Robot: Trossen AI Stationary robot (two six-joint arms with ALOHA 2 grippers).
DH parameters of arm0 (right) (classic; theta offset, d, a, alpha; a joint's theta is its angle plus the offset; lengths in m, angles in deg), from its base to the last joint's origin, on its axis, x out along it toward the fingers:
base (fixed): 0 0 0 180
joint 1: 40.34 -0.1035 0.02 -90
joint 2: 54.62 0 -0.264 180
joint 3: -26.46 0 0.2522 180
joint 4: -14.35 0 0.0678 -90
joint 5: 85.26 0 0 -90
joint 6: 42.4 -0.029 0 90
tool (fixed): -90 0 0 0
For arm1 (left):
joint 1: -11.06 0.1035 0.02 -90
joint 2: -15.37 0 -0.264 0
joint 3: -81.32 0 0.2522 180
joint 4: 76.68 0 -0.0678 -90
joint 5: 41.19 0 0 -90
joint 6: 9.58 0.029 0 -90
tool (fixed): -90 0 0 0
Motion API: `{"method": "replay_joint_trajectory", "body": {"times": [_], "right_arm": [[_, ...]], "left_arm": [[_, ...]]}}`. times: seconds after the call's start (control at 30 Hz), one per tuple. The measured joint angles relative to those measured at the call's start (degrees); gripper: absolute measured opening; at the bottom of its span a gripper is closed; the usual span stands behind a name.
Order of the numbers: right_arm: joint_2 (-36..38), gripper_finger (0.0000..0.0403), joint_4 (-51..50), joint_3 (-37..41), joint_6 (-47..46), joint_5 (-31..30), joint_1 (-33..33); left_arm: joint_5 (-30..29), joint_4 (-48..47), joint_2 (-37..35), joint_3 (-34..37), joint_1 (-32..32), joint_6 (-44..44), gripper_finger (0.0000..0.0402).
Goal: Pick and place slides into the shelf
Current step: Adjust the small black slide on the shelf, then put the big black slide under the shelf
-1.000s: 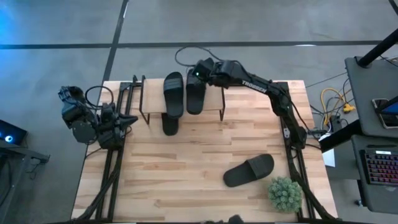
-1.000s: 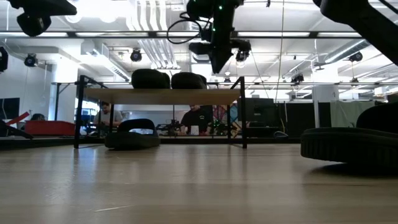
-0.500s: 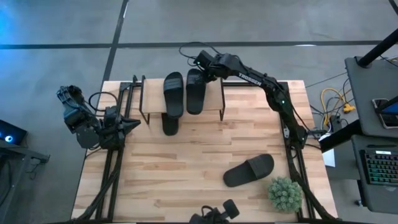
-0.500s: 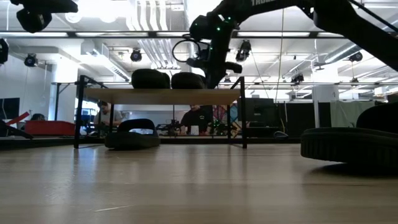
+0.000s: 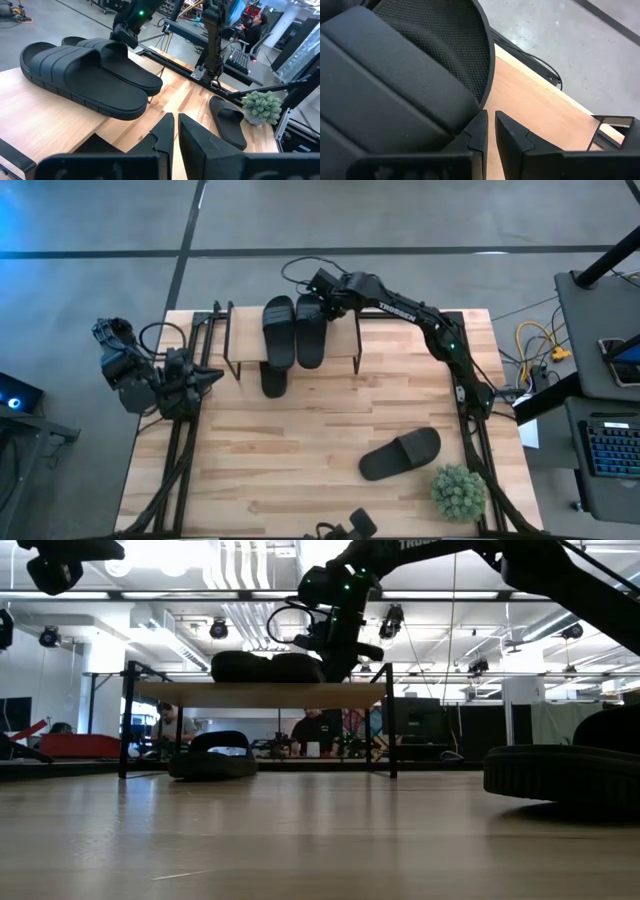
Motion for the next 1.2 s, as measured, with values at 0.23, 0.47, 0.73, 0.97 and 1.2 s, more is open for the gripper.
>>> {"method": "replay_joint_trajectory", "body": {"times": [0.23, 0.47, 0.73, 0.97, 1.2], "right_arm": [[0.4, 0.0028, -0.1, 0.0, 0.0, -0.5, -0.6], [3.8, 0.0028, -0.3, 0.0, 0.0, -6.4, -1.1], [9.3, 0.0028, -12.2, 0.0, 0.8, -12.2, -3.0], [13.6, 0.0028, -20.6, 2.5, 1.8, -2.3, -9.6], [17.6, 0.0028, -21.4, 9.2, -10.6, 2.6, -19.8]], "left_arm": [[0.0, -0.2, -0.8, 0.0, 0.0, 0.3, 0.0010], [0.0, -0.4, -0.2, 0.0, 0.0, 0.5, 0.0010], [0.1, -0.5, -0.3, 1.1, 0.0, 0.2, 0.0010], [0.3, -0.3, -0.5, 2.8, 0.0, 0.0, 0.0010], [0.6, -0.1, -0.6, 3.2, 0.0, 0.2, 0.0010]]}}
